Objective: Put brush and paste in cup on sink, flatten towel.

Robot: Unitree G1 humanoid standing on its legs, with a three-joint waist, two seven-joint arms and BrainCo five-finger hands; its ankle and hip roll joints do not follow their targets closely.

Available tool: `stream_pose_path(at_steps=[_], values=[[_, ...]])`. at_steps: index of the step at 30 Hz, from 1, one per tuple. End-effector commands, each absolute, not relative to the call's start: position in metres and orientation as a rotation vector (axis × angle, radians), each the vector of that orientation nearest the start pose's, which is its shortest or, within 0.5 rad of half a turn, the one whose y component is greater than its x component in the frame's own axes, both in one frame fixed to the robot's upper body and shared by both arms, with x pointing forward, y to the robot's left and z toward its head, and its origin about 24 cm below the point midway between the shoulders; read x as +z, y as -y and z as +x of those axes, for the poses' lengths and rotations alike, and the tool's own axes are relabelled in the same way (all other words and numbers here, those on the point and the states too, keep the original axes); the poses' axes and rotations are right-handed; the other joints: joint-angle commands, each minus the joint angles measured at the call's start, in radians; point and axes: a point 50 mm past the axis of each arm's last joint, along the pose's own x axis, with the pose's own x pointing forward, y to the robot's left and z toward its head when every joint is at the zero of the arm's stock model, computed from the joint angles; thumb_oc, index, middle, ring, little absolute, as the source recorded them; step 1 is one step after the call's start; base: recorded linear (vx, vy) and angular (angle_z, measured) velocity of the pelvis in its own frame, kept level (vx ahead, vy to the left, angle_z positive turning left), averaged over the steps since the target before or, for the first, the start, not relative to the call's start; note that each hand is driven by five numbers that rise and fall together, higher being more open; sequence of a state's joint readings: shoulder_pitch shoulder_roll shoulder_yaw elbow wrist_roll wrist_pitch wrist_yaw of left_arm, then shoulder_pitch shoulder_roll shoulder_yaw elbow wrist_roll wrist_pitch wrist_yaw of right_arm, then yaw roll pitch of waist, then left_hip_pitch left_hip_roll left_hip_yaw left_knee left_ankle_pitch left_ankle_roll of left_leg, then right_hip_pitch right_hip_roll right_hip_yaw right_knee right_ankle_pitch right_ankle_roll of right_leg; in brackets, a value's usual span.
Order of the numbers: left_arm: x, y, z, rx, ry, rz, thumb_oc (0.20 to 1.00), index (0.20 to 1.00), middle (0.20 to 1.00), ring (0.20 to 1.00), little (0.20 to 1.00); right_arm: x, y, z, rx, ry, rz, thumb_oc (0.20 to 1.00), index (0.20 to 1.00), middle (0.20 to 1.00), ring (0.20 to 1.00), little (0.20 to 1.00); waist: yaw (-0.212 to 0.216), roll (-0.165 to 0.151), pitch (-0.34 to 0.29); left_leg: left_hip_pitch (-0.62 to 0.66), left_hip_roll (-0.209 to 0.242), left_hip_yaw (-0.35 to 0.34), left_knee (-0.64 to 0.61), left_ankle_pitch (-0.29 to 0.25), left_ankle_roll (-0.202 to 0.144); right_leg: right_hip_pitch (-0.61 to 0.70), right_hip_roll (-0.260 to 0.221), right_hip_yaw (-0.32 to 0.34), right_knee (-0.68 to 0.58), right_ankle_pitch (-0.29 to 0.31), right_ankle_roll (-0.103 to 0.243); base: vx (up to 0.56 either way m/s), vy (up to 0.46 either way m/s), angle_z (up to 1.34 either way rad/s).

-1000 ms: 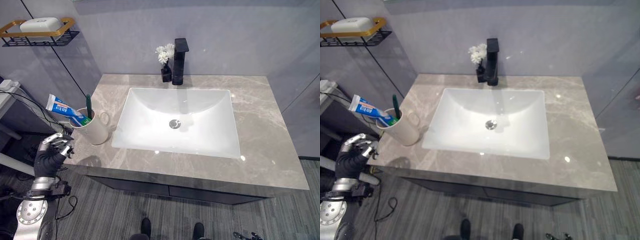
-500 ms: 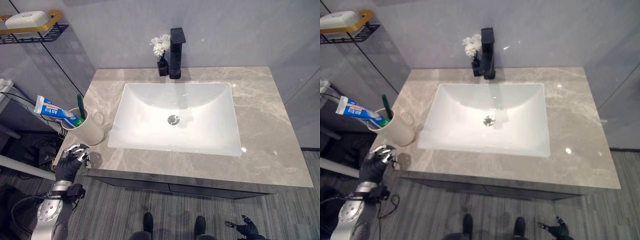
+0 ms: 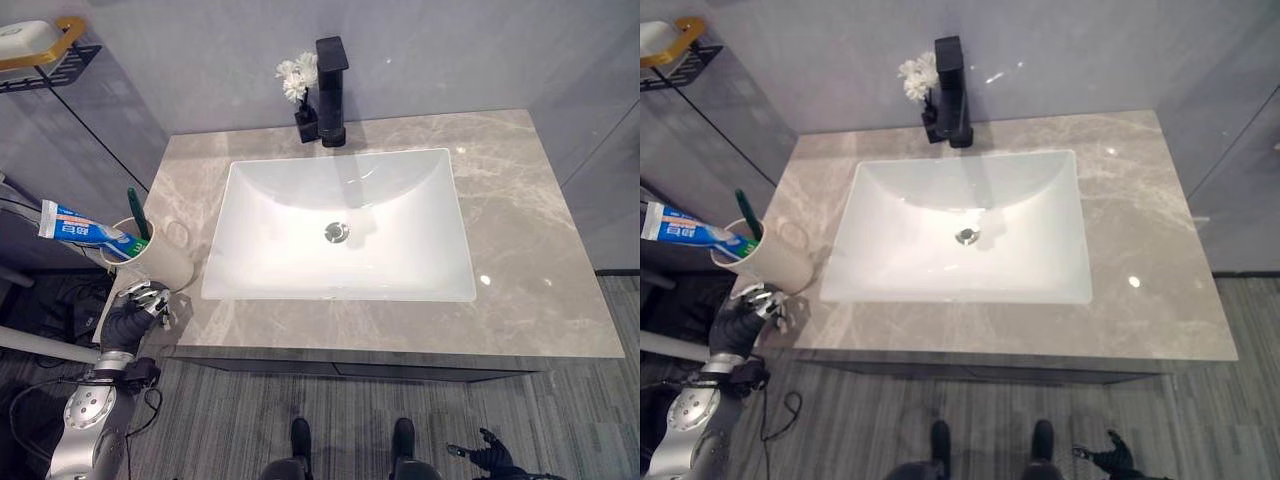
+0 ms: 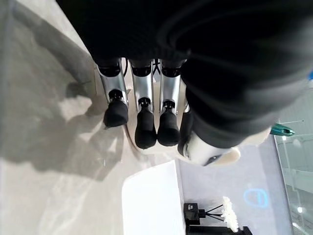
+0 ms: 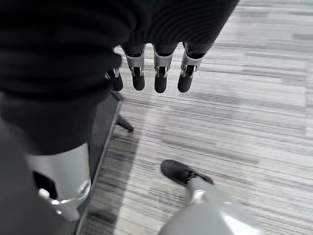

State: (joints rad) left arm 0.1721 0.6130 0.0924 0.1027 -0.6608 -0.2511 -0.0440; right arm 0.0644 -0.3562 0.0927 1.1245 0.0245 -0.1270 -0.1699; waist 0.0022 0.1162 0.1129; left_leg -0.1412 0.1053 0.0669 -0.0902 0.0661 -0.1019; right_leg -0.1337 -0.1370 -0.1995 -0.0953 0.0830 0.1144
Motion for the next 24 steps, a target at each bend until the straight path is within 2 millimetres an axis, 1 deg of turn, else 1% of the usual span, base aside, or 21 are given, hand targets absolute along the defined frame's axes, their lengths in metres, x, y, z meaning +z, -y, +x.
stream_pose_path(at_steps=[1,3,5,8,11,13,15,18,19,20,21,22,24], values=[[0.092,-0.317,0.229,0.179,0.180,0.025,0.200,0.200,0.200,0.200,0.200,-0.129,0.290,0.115,-0.270,-0.969,-0.466,1.000,1.000,1.000,1.000,1.000,-0.026,-0.034,0.039,-0.010,0.013,-0.003,0.003,0.028,-0.020,0.055,-0.070,0.015,0.008,0.005,0.078,0.00,0.000,0.00],[0.093,-0.318,0.232,0.198,0.190,0.015,0.200,0.200,0.200,0.200,0.200,-0.125,0.290,0.123,-0.271,-0.935,-0.465,1.000,1.000,1.000,1.000,1.000,-0.030,-0.037,0.051,-0.019,0.014,-0.001,0.003,0.030,-0.020,0.046,-0.068,0.016,0.008,0.006,0.078,0.00,0.000,0.00],[0.093,-0.318,0.232,0.198,0.190,0.015,0.200,0.200,0.200,0.200,0.200,-0.125,0.290,0.123,-0.271,-0.935,-0.465,1.000,1.000,1.000,1.000,1.000,-0.030,-0.037,0.051,-0.019,0.014,-0.001,0.003,0.030,-0.020,0.045,-0.068,0.016,0.008,0.006,0.078,0.00,0.000,0.00],[0.102,-0.324,0.239,0.237,0.219,0.041,0.200,0.200,0.200,0.200,0.200,-0.119,0.287,0.137,-0.258,-0.880,-0.471,1.000,1.000,1.000,1.000,1.000,-0.033,-0.046,0.069,-0.036,0.015,0.001,0.003,0.032,-0.020,0.027,-0.067,0.021,0.008,0.010,0.079,0.00,0.000,0.00],[0.112,-0.329,0.245,0.255,0.251,0.054,0.200,0.200,0.200,0.200,0.200,-0.116,0.287,0.144,-0.251,-0.853,-0.481,1.000,1.000,1.000,1.000,1.000,-0.033,-0.051,0.076,-0.045,0.016,0.002,0.003,0.033,-0.021,0.014,-0.067,0.024,0.008,0.014,0.081,0.01,0.004,-0.02],[0.113,-0.330,0.247,0.259,0.253,0.058,0.200,0.200,0.200,0.200,0.200,-0.115,0.288,0.145,-0.253,-0.849,-0.482,1.000,1.000,1.000,1.000,1.000,-0.033,-0.053,0.077,-0.049,0.014,0.002,0.003,0.033,-0.020,0.012,-0.066,0.025,0.008,0.015,0.082,0.01,0.005,-0.09],[0.124,-0.334,0.252,0.272,0.282,0.080,0.200,0.200,0.200,0.200,0.200,-0.114,0.287,0.148,-0.248,-0.838,-0.486,1.000,1.000,1.000,1.000,1.000,-0.035,-0.059,0.084,-0.058,0.014,0.001,0.003,0.034,-0.020,0.002,-0.067,0.028,0.008,0.018,0.084,0.02,0.019,-0.10],[0.128,-0.333,0.255,0.269,0.293,0.087,0.200,0.200,0.200,0.200,0.200,-0.114,0.287,0.148,-0.249,-0.841,-0.484,1.000,1.000,1.000,1.000,1.000,-0.035,-0.061,0.086,-0.063,0.014,0.001,0.003,0.034,-0.021,-0.002,-0.068,0.027,0.008,0.019,0.085,0.01,0.005,-0.02],[0.137,-0.335,0.261,0.278,0.318,0.100,0.200,0.200,0.200,0.200,0.200,-0.114,0.286,0.151,-0.246,-0.835,-0.484,1.000,1.000,1.000,1.000,1.000,-0.038,-0.064,0.093,-0.070,0.013,-0.001,0.003,0.035,-0.020,-0.009,-0.068,0.027,0.008,0.021,0.086,0.00,0.000,0.00],[0.141,-0.337,0.266,0.284,0.323,0.100,0.200,0.200,0.200,0.200,0.200,-0.114,0.284,0.153,-0.241,-0.831,-0.483,1.000,1.000,1.000,1.000,1.000,-0.042,-0.067,0.097,-0.075,0.012,0.000,0.003,0.035,-0.020,-0.016,-0.067,0.031,0.008,0.024,0.086,0.00,0.000,0.00],[0.142,-0.337,0.266,0.283,0.324,0.100,0.200,0.200,0.200,0.200,0.200,-0.114,0.284,0.153,-0.241,-0.831,-0.483,1.000,1.000,1.000,1.000,1.000,-0.041,-0.067,0.097,-0.075,0.012,0.000,0.003,0.035,-0.020,-0.016,-0.067,0.031,0.008,0.024,0.086,0.00,0.000,0.00],[0.145,-0.337,0.269,0.289,0.333,0.100,0.200,0.200,0.200,0.200,0.200,-0.112,0.282,0.157,-0.233,-0.813,-0.484,1.000,1.000,1.000,1.000,1.000,-0.044,-0.070,0.101,-0.079,0.013,0.001,0.003,0.035,-0.020,-0.021,-0.068,0.032,0.008,0.027,0.087,0.00,0.000,0.00],[0.150,-0.337,0.273,0.285,0.345,0.109,0.200,0.200,0.200,0.200,0.200,-0.113,0.282,0.156,-0.233,-0.818,-0.484,1.000,1.000,1.000,1.000,1.000,-0.046,-0.073,0.107,-0.082,0.012,0.002,0.003,0.034,-0.019,-0.026,-0.067,0.034,0.008,0.029,0.089,0.01,0.009,-0.02]])
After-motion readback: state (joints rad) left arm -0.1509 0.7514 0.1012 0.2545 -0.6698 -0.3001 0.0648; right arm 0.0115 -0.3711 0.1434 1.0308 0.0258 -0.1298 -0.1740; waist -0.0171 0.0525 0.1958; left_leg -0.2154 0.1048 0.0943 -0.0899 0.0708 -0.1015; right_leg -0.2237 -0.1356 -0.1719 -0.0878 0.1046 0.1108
